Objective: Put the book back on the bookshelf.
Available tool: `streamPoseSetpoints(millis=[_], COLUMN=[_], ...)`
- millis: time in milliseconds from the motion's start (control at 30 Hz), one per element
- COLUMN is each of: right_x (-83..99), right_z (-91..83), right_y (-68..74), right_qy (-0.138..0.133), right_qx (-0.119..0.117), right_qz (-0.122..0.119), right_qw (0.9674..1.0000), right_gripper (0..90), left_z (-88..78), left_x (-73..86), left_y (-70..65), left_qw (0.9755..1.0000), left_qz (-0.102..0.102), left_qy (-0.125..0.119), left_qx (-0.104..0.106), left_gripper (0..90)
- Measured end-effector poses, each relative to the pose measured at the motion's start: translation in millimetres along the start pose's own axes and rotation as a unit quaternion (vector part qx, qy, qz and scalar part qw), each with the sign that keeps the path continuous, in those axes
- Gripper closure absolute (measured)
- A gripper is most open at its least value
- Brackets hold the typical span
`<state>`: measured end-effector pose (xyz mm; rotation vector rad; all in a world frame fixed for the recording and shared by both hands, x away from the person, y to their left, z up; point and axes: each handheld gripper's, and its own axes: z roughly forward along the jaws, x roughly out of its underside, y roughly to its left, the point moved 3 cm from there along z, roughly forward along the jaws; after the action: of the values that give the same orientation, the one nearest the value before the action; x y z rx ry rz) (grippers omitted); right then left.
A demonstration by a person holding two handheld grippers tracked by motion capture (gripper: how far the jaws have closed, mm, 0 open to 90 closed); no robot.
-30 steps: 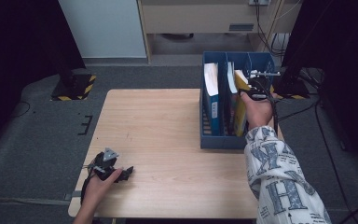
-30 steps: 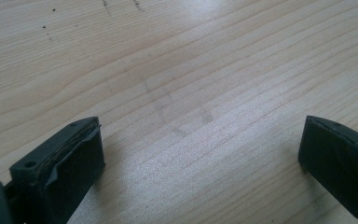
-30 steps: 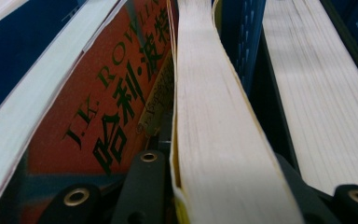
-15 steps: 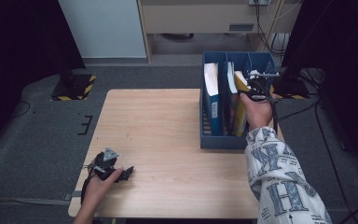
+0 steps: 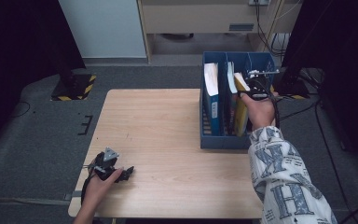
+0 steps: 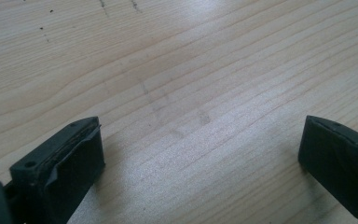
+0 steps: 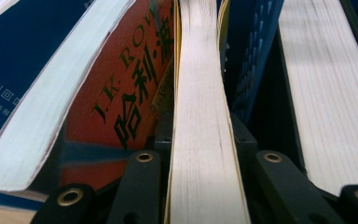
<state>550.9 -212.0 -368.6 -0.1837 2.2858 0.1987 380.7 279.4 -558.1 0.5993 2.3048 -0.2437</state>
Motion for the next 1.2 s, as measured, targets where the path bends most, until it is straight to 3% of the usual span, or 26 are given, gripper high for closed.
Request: streamPoseSetpoints(millis=[800, 1033, 1200], right_x=[-4.8, -5.6, -6.1], right_z=[-4.2, -4.7, -5.0], right_y=[4.2, 5.2, 2.3], right_qy=[0.013, 0.018, 0.01], right_qx=[-0.016, -0.006, 0.001], right_qz=[-0.009, -0.02, -0.006], right_qw=[0.9997, 0.9996, 0.9999], right_gripper=[68.6, 74.4, 75.1], left_z=[-0.1, -0.1, 0.0], left_x=[-0.1, -0.1, -0.1], left_y=[-0.1, -0.1, -0.2], left_qw=[1.0, 1.0, 1.0], left_qz=[0.003, 0.004, 0.004], left_qy=[0.002, 0.002, 0.001], left_qx=[0.001, 0.001, 0.001], left_gripper=[0.0, 0.0, 0.0])
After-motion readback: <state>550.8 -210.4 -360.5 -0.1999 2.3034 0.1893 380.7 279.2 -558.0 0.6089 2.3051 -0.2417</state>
